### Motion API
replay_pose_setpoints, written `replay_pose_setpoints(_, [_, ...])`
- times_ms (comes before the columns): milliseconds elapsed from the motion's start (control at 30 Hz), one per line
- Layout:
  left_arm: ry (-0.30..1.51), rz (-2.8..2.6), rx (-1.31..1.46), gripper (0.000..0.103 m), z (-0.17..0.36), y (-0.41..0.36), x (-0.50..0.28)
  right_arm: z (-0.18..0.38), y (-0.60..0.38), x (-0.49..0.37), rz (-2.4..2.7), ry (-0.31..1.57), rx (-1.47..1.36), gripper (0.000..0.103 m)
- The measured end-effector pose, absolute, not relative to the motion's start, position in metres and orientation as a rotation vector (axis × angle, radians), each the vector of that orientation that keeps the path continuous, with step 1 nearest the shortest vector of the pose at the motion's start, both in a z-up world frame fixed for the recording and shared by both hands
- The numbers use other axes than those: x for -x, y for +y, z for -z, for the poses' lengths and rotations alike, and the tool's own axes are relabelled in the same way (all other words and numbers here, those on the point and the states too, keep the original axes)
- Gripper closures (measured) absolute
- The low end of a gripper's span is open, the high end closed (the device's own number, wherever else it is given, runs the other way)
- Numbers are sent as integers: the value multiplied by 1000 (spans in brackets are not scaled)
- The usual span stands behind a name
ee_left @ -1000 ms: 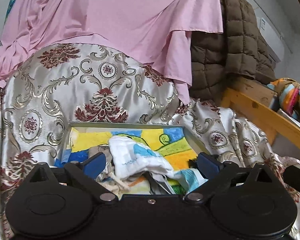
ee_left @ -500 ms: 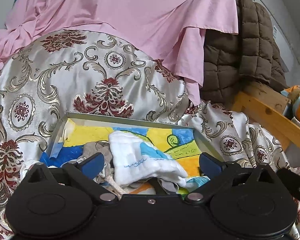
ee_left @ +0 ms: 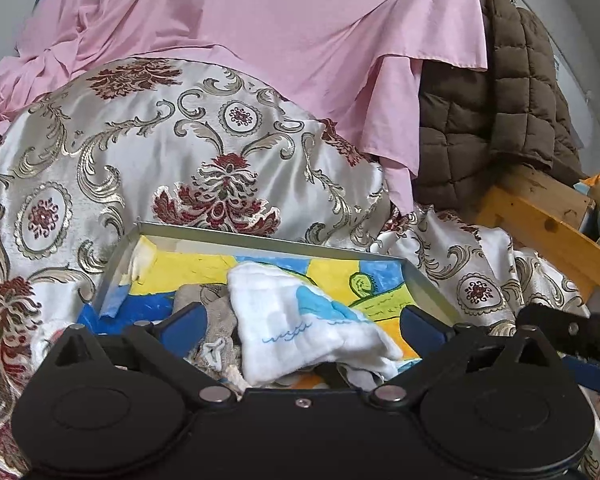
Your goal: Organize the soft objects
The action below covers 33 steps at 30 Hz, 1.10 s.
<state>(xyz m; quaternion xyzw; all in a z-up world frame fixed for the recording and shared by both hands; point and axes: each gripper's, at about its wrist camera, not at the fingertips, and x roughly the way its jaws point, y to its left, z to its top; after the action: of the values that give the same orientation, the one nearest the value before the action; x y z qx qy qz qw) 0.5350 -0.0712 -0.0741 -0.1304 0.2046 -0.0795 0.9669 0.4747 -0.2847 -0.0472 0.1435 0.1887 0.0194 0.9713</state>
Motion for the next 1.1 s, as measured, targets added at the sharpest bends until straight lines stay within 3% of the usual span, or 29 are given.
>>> replay_pose_setpoints(667, [421, 245, 236, 1, 93, -80, -531, 55, -293, -487, -53, 472, -395, 0])
replay_pose_setpoints(1100, [294, 236, 333, 1, 45, -70, -544, 39, -306, -477, -26, 453, -430, 0])
